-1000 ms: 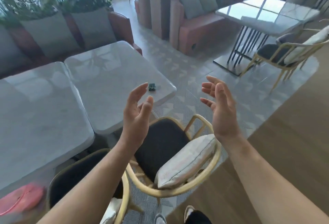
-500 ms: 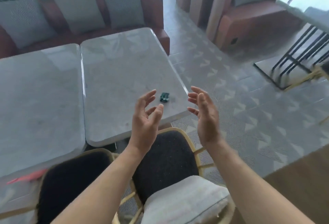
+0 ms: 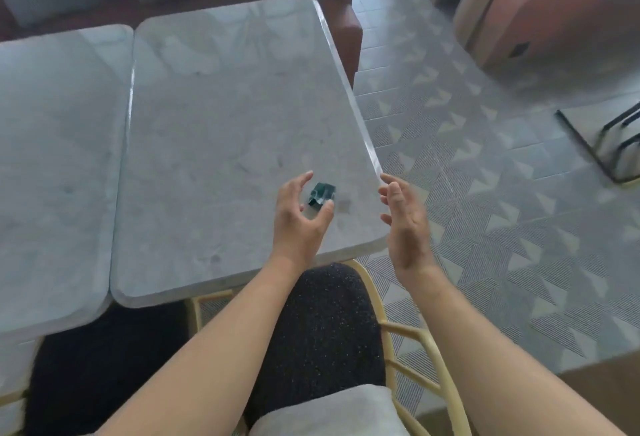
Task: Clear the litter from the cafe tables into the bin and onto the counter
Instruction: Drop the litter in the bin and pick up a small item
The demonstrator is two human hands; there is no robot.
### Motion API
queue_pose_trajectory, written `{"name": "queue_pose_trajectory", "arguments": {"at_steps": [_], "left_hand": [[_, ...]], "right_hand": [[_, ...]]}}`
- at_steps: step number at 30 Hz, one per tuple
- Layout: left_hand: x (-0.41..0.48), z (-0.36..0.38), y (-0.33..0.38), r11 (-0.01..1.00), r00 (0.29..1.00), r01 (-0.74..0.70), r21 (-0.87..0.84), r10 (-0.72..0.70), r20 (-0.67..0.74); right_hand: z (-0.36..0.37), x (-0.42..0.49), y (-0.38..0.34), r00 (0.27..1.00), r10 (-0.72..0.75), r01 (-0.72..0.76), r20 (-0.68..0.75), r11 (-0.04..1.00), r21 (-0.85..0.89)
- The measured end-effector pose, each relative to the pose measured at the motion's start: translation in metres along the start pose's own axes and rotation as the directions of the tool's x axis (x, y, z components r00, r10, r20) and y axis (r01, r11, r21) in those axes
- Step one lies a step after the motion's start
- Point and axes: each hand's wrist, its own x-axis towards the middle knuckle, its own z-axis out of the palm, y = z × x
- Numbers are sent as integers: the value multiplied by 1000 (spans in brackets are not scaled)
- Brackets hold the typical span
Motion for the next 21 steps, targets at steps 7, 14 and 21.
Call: {"name": "queue_pose_trajectory", "arguments": {"at_steps": [7, 14, 21], "left_hand": [[43, 36, -32, 941, 994, 90, 325, -106, 33], [76, 59, -32, 793, 949, 108, 600, -262, 175], [69, 62, -22, 795, 950, 127, 594, -269, 157]], "right_hand": [[-5, 18, 30, 999, 39, -39, 15, 999, 0], [-16, 22, 27, 1000, 5, -6, 9, 997, 72], [-23, 3, 6, 999, -30, 29, 35, 999, 42]]}}
